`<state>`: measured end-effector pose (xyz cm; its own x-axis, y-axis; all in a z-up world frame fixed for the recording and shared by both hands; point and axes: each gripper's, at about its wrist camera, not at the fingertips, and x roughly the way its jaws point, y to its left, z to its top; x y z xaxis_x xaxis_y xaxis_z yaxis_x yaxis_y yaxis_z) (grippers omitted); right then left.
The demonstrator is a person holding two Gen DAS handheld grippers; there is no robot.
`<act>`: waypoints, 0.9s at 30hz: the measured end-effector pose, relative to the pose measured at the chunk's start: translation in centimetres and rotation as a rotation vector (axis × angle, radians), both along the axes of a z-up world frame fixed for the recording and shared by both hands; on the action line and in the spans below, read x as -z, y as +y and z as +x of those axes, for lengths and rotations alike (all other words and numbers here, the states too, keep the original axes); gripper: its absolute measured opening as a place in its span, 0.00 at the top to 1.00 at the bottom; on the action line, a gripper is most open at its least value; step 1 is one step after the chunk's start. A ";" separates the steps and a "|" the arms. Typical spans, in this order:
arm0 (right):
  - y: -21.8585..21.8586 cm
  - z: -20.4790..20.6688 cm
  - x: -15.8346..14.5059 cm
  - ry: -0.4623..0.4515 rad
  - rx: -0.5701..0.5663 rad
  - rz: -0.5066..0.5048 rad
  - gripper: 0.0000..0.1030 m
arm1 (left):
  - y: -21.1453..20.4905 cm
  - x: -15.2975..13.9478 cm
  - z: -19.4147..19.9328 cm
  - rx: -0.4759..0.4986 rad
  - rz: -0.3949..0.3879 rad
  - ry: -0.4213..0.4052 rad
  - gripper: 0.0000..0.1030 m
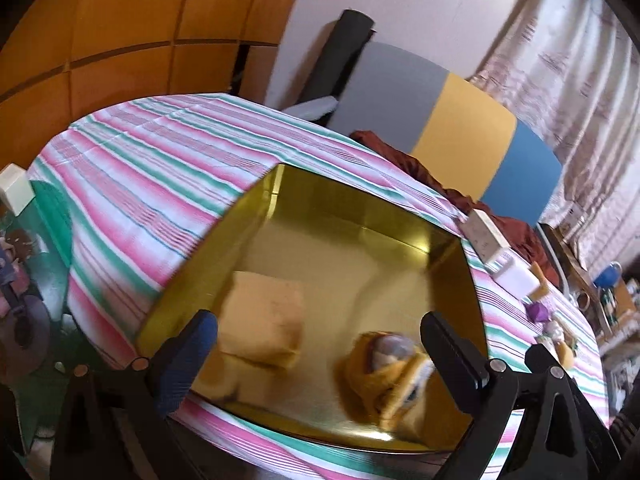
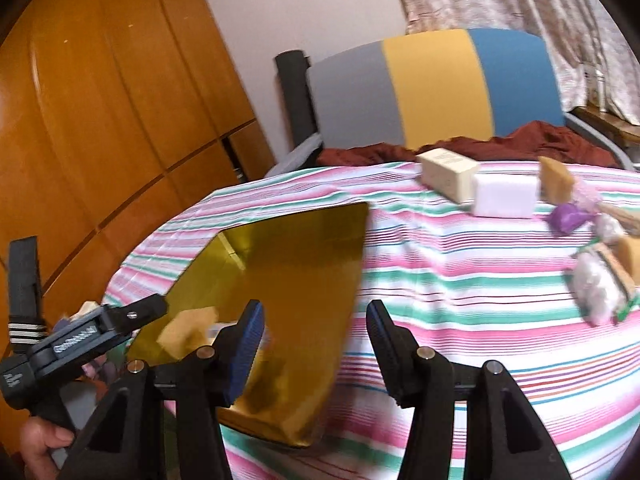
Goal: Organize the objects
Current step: 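Lower the sock bundle into the gold tray and open the right tool, then grasp the purple snack packet with the right tool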
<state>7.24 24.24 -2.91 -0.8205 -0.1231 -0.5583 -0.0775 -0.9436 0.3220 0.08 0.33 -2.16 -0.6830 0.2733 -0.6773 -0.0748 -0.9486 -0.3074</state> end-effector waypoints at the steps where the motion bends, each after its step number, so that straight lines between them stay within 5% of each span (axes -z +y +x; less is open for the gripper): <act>1: 0.7 0.3 0.1 -0.001 0.020 0.001 0.48 | 0.4 -0.1 0.0 0.008 -0.001 -0.001 0.00; 8: 6.6 2.9 0.7 -0.006 0.230 0.036 0.48 | 4.4 -0.9 0.7 0.106 0.028 -0.014 0.00; 16: 15.8 7.3 3.9 -0.140 0.593 0.037 0.48 | 10.4 -0.8 2.2 0.283 -0.008 -0.040 0.00; 22: 23.5 10.7 5.5 -0.184 0.862 -0.042 0.48 | 14.6 -1.1 3.9 0.407 -0.033 -0.034 0.00; 27: 29.0 10.9 6.4 -0.200 0.966 -0.159 0.48 | 16.9 -0.6 4.9 0.481 -0.053 -0.049 0.00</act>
<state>18.19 53.26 -9.34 -0.5006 0.4621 -0.7320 -0.8554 -0.3940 0.3363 4.99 17.23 -1.51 -0.4545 0.5143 -0.7273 -0.4953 -0.8245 -0.2736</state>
